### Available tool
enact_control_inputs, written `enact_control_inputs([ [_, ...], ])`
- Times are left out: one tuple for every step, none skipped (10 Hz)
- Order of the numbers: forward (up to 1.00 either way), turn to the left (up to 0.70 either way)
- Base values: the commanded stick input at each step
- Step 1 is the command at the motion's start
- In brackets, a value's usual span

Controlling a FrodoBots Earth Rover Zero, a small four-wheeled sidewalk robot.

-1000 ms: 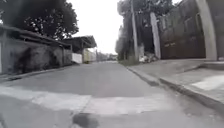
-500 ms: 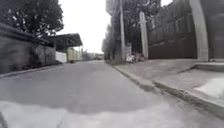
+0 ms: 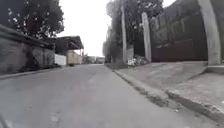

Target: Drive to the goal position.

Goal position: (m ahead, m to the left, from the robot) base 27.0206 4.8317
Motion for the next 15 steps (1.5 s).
enact_control_inputs([
  [1.00,0.00],
  [1.00,0.00],
  [1.00,0.00],
  [1.00,0.00],
  [1.00,0.00],
  [1.00,0.00],
  [1.00,0.00],
  [1.00,0.00],
  [1.00,0.00],
  [1.00,0.00],
  [1.00,0.00],
  [1.00,0.00],
  [1.00,0.00],
  [1.00,0.00],
  [1.00,0.00],
])
